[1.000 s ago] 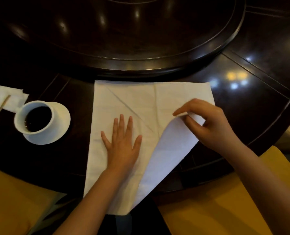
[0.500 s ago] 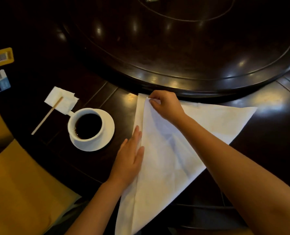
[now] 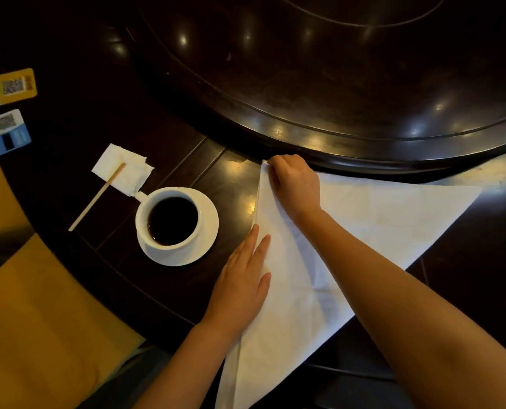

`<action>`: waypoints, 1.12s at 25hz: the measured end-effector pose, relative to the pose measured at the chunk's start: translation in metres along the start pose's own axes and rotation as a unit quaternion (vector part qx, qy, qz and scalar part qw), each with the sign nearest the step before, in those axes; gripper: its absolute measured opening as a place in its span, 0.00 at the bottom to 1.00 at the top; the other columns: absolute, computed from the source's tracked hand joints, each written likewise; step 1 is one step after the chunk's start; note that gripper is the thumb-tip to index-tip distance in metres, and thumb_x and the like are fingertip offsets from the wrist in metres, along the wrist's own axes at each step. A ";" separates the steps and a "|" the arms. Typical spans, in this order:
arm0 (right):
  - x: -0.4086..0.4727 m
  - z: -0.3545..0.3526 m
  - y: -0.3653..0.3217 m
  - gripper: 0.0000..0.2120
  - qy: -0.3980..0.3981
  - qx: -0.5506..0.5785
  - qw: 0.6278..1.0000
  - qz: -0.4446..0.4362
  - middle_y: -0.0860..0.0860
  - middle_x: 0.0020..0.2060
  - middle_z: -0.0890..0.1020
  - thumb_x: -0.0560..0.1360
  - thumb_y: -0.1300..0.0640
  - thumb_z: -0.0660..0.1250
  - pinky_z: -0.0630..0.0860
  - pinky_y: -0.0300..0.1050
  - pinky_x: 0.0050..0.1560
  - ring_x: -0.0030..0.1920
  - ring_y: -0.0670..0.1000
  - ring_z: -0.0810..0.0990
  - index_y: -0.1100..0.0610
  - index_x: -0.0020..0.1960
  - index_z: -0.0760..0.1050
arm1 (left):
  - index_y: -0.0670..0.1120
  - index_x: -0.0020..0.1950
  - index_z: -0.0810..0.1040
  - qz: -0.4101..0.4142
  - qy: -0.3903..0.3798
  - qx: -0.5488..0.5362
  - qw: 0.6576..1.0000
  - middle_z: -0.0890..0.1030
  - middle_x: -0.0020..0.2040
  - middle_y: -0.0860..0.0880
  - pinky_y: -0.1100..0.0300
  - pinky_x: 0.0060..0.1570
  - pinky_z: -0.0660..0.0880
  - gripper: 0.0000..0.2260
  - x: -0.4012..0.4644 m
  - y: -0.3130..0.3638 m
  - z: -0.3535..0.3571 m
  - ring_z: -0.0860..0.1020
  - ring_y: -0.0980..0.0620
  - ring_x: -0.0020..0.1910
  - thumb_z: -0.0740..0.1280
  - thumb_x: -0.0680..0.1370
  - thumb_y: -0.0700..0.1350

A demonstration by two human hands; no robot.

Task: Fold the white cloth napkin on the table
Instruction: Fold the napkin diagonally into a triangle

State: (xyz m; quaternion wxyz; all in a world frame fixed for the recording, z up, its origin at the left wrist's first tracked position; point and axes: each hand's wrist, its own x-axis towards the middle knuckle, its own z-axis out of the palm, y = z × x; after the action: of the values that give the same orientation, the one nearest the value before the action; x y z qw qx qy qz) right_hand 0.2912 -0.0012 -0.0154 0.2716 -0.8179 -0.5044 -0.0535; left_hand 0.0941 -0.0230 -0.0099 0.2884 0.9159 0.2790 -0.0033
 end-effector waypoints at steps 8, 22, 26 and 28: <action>-0.056 -0.040 0.017 0.21 -0.056 -0.078 0.995 -0.031 0.57 0.69 0.69 0.79 0.48 0.56 0.57 0.62 0.71 0.71 0.58 0.62 0.55 0.69 0.68 | 0.44 0.70 0.69 0.001 0.000 0.045 0.999 0.65 0.73 0.43 0.57 0.62 0.61 0.21 0.004 0.002 0.004 0.66 0.44 0.70 0.61 0.77 0.48; -0.222 -0.103 0.037 0.34 -0.193 -0.153 0.918 0.312 0.49 0.76 0.39 0.74 0.33 0.41 0.34 0.60 0.71 0.74 0.52 0.36 0.45 0.75 0.37 | 0.50 0.74 0.62 0.191 -0.089 0.136 0.968 0.56 0.77 0.50 0.55 0.71 0.42 0.22 0.041 0.026 0.001 0.51 0.54 0.75 0.57 0.79 0.41; -0.212 -0.113 0.035 0.30 -0.108 -0.136 0.938 0.299 0.56 0.73 0.62 0.76 0.37 0.49 0.41 0.63 0.70 0.73 0.58 0.57 0.50 0.73 0.57 | 0.48 0.73 0.63 0.179 -0.061 0.142 0.972 0.58 0.76 0.48 0.54 0.71 0.42 0.23 0.044 0.048 0.006 0.51 0.51 0.75 0.60 0.78 0.39; -0.172 -0.116 0.056 0.25 -0.048 -0.102 0.965 0.235 0.59 0.66 0.72 0.76 0.44 0.56 0.58 0.64 0.67 0.66 0.60 0.68 0.55 0.68 0.66 | 0.48 0.74 0.62 0.159 -0.035 0.123 0.979 0.58 0.76 0.47 0.53 0.71 0.42 0.22 0.036 0.064 0.013 0.52 0.50 0.75 0.59 0.79 0.44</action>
State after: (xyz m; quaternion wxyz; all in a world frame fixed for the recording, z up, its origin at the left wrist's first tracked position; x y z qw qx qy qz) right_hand 0.2769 -0.2147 -0.0012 0.1672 -0.9384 -0.3026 0.0004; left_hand 0.1597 -0.0549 0.0069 0.1801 0.9764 0.1165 -0.0237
